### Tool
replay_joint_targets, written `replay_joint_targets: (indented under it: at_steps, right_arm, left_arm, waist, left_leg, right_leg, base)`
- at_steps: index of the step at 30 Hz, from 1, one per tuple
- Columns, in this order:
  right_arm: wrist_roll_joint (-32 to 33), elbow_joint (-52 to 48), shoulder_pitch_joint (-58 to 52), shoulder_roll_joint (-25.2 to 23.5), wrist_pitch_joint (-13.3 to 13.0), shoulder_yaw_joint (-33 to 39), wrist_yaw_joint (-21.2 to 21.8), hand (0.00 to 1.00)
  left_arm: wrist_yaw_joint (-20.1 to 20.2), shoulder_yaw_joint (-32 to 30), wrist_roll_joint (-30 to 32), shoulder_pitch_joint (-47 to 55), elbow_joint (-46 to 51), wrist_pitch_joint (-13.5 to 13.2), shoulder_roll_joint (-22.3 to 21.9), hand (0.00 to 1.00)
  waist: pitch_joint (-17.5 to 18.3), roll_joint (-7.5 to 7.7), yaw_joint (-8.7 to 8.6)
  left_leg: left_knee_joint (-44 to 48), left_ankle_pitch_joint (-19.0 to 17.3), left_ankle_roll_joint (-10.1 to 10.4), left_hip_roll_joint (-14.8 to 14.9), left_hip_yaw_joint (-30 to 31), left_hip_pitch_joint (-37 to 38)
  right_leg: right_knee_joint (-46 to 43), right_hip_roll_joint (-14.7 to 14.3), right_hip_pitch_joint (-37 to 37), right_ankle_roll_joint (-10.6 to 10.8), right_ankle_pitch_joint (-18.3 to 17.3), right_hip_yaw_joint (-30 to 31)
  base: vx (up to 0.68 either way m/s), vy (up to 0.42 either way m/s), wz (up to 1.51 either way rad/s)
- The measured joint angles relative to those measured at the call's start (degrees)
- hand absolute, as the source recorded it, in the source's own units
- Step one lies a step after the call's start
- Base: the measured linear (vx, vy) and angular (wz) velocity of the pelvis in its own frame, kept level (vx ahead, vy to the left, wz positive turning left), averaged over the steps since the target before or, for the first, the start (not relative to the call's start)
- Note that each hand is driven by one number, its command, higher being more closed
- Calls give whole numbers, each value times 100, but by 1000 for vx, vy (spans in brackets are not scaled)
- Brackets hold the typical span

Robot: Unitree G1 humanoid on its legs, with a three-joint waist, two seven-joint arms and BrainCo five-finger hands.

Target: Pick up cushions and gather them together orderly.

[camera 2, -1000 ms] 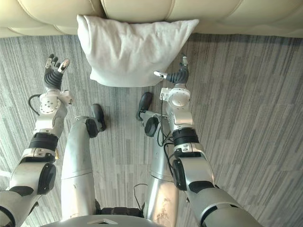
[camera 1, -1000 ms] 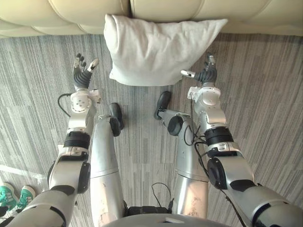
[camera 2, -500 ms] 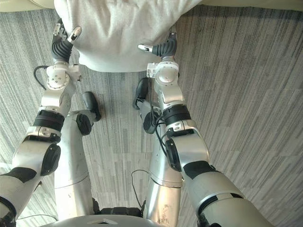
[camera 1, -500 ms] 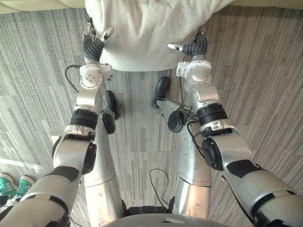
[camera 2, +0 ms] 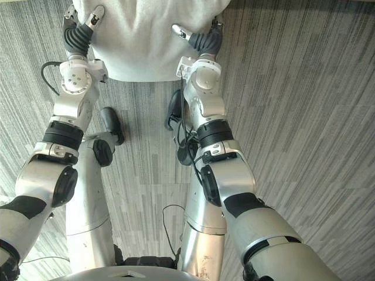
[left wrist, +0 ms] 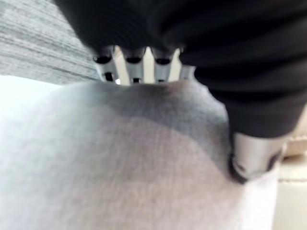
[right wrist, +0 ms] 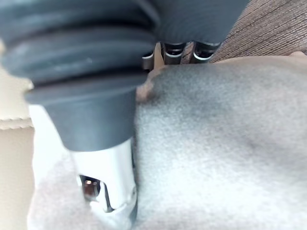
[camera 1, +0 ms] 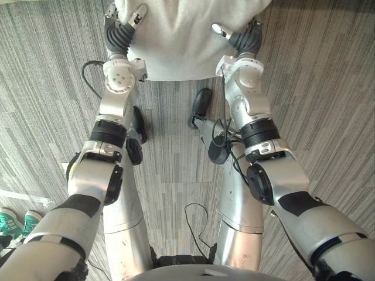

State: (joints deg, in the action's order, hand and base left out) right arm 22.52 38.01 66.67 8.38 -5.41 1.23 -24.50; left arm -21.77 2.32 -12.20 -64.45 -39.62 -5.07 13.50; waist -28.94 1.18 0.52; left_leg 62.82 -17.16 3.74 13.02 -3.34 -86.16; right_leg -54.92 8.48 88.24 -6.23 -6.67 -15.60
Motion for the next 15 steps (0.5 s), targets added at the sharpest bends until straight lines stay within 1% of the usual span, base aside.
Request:
replay_joint_targets:
  at_steps: [5,8,11,12,13,15]
  right_arm:
    - [482,-489,-102,-2,-105,10,-1,100]
    - [639,-756,-139,-6,-120,10,-1,100]
    - [727,-863,-191,-14,-195,10,0,100]
    - [754,-981,-285,-15,-194,11,0,100]
    - [761,-1322,-570,-83,-224,12,9,100]
    - [813,-1530,-746,-183,-263,12,18,100]
  left_arm:
    - [-133,20,-83,-33,193,0,10,100]
    - [-154,38,-118,-33,371,1,7,100]
    - [-178,142,-118,-14,603,1,-2,100]
    - [-182,196,-118,7,646,1,-9,100]
    - [-185,248,-117,129,846,1,-17,100]
    - [-194,248,-117,243,1010,0,-35,100]
  waist:
    - [3,-6,17]
    - [4,-7,38]
    - [7,-14,65]
    - [8,-15,89]
    - [10,-18,115]
    - [10,-18,112]
  left_leg:
    - [-4,4,-1,0,-9,-22]
    - [-2,12,10,4,-22,-28]
    - [5,40,37,18,0,30]
    - [13,40,37,33,4,65]
    - [2,47,49,51,11,185]
    - [-17,48,53,55,14,318]
  right_leg:
    - [42,-35,49,1,53,35]
    - [33,-40,79,-19,67,49]
    - [30,-56,16,-42,82,40]
    - [26,-64,-18,-41,82,38]
    - [37,-78,-137,-40,81,31]
    - [89,-85,-258,-26,72,25]
  base:
    - [4,5,-6]
    - [0,0,0]
    - [0,0,0]
    - [0,0,0]
    - [0,0,0]
    - [0,0,0]
